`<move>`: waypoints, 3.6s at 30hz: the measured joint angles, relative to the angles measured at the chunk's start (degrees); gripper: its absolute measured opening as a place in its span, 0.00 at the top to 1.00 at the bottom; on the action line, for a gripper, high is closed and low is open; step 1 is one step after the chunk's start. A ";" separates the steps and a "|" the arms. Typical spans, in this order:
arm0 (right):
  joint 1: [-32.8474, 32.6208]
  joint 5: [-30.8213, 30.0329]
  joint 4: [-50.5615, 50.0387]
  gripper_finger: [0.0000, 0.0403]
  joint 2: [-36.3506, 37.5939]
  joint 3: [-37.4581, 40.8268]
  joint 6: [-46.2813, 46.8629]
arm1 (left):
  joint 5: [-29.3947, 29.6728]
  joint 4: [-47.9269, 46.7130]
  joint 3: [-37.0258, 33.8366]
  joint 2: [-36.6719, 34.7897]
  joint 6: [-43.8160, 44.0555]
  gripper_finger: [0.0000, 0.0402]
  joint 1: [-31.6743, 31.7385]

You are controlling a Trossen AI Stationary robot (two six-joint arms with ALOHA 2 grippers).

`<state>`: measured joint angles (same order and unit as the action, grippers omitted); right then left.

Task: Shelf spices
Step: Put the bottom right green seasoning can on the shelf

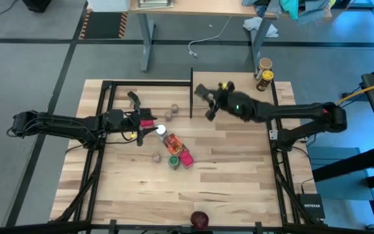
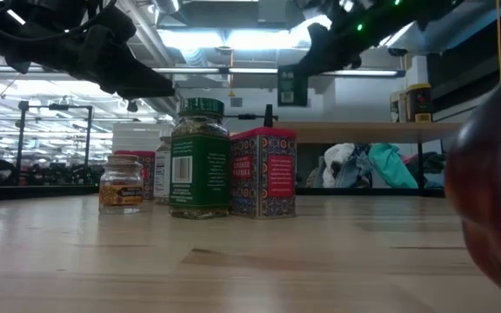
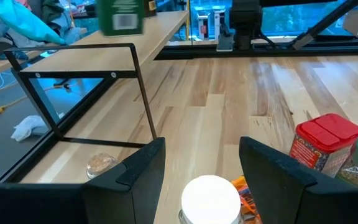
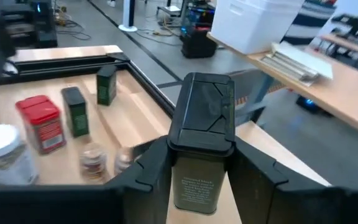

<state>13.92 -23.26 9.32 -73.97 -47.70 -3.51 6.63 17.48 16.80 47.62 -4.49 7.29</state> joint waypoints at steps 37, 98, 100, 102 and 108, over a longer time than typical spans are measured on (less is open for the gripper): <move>17.41 14.64 14.89 0.67 -10.49 -0.02 16.16 | 0.00 1.72 0.00 0.02 -1.99 0.50 0.00; 15.16 -7.09 7.97 0.45 -10.59 -0.02 0.30 | -0.02 2.89 0.00 0.02 -2.40 0.50 0.00; 15.45 -5.41 9.90 0.45 -11.41 -0.02 0.55 | -0.02 2.87 0.00 0.02 -2.40 0.50 0.00; 15.35 -3.65 11.58 0.45 -12.13 -0.02 0.76 | -0.02 2.88 0.00 0.02 -2.36 0.50 0.00; 15.31 0.58 16.49 0.45 -14.32 -0.02 4.54 | -0.02 2.87 0.00 0.02 -2.14 0.50 0.00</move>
<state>29.23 -22.68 25.81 -88.28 -47.72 1.03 6.61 20.35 16.80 47.64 -6.63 7.29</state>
